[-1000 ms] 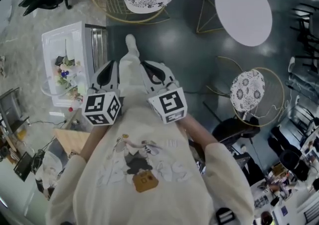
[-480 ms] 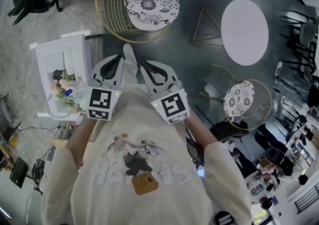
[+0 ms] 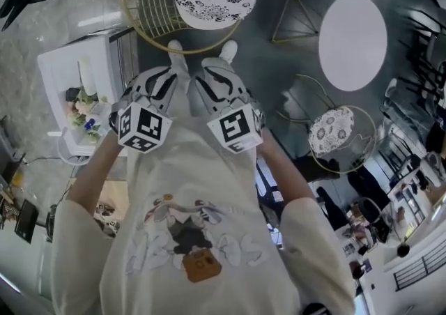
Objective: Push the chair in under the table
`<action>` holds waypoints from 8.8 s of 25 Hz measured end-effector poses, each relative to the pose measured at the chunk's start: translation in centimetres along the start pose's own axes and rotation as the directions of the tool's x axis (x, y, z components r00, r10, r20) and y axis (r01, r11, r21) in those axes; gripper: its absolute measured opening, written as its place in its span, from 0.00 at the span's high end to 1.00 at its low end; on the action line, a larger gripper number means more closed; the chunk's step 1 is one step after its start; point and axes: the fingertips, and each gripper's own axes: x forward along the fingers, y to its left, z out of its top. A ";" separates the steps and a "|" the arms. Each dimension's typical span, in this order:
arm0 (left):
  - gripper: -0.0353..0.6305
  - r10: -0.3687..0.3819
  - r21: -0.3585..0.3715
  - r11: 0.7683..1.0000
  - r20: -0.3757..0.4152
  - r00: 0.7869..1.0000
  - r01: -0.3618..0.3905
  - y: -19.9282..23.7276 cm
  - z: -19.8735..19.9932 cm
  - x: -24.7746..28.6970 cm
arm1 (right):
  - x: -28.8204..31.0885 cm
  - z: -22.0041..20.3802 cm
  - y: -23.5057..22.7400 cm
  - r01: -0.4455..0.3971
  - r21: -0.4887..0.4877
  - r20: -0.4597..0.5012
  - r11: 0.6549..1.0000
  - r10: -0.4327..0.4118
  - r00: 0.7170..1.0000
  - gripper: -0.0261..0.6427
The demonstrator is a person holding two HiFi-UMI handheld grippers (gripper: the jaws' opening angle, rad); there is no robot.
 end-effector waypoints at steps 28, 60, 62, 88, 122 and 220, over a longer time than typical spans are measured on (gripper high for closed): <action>0.73 -0.074 0.500 0.815 -0.412 0.908 0.293 -0.1 -10.6 17.8 | 16.1 -16.2 -2.2 -0.319 -0.520 -0.274 0.792 0.199 0.941 0.78; 0.58 -0.120 0.442 0.671 -0.727 0.676 0.595 0.3 -16.6 20.2 | 20.2 -18.2 -1.1 -0.428 -0.503 -0.334 0.751 0.287 0.898 0.90; 0.64 -0.075 0.492 0.646 -0.720 0.690 0.583 0.5 -17.2 20.6 | 20.5 -18.5 -1.1 -0.426 -0.501 -0.348 0.753 0.276 0.896 0.90; 0.87 0.069 0.776 0.495 -0.484 0.873 0.391 0.3 -15.9 21.6 | 20.8 -19.6 -2.1 -0.395 -0.383 -0.399 0.835 0.236 0.886 0.88; 0.85 -0.022 0.557 0.680 -0.635 0.772 0.477 -0.8 -15.9 21.7 | 20.6 -21.6 -3.0 -0.384 -0.407 -0.393 0.829 0.221 0.893 0.87; 0.81 0.090 -0.710 0.607 -0.386 0.918 -0.358 33.3 -8.9 8.9 | 20.8 -12.8 -5.4 -0.277 -0.031 -0.288 0.960 0.257 0.923 0.87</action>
